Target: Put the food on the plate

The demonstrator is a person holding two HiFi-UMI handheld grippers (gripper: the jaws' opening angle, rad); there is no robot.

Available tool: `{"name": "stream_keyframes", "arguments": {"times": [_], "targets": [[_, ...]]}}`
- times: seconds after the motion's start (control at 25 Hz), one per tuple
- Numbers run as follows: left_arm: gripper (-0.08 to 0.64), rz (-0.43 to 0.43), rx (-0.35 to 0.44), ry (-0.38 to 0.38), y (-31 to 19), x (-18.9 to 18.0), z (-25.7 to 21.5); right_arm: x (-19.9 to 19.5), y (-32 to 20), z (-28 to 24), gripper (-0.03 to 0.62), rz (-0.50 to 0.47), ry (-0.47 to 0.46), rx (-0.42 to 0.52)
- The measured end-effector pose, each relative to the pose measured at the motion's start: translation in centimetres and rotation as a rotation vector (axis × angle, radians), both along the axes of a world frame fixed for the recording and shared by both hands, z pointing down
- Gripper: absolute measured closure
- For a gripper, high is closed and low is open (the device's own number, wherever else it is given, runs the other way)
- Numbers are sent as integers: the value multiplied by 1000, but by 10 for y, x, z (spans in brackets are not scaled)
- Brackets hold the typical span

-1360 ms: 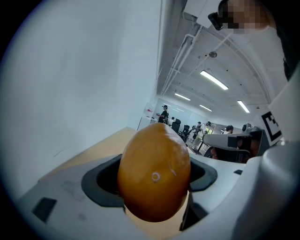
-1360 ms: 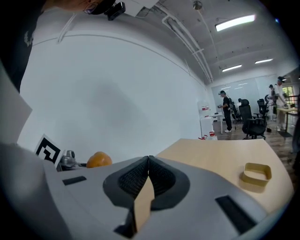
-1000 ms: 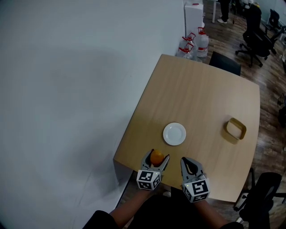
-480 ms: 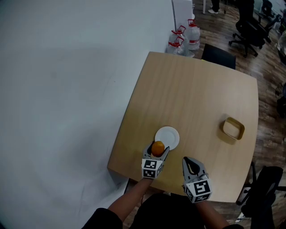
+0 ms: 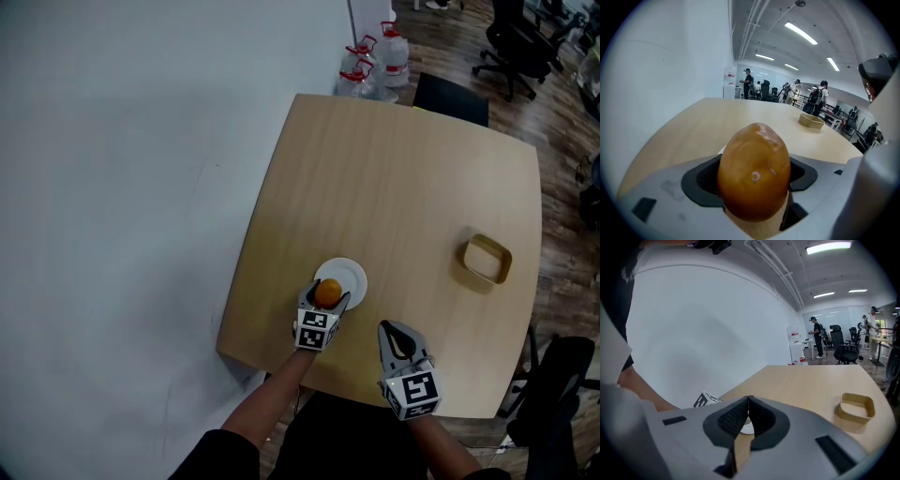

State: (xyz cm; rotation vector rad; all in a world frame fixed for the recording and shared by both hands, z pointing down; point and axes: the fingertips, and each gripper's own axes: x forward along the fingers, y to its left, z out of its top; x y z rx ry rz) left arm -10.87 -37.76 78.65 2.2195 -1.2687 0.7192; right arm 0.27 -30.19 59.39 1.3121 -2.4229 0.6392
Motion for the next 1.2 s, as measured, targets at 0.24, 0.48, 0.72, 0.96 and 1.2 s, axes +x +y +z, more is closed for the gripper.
{"name": "stream_keyframes", "arguments": {"times": [0.24, 0.48, 0.72, 0.96, 1.2], "targets": [[218, 39, -104, -43, -2, -1, 22, -1, 1, 0, 532, -6, -13, -8], [216, 71, -105, -81, -7, 10, 31, 7, 8, 1, 532, 14, -7, -13], [216, 98, -111, -117, -6, 15, 33, 24, 15, 2, 532, 47, 2, -8], [216, 85, -66, -51, -10, 14, 19, 36, 13, 10, 532, 68, 9, -21], [216, 89, -46, 22, -2, 13, -1, 22, 20, 0, 532, 36, -5, -4]]}}
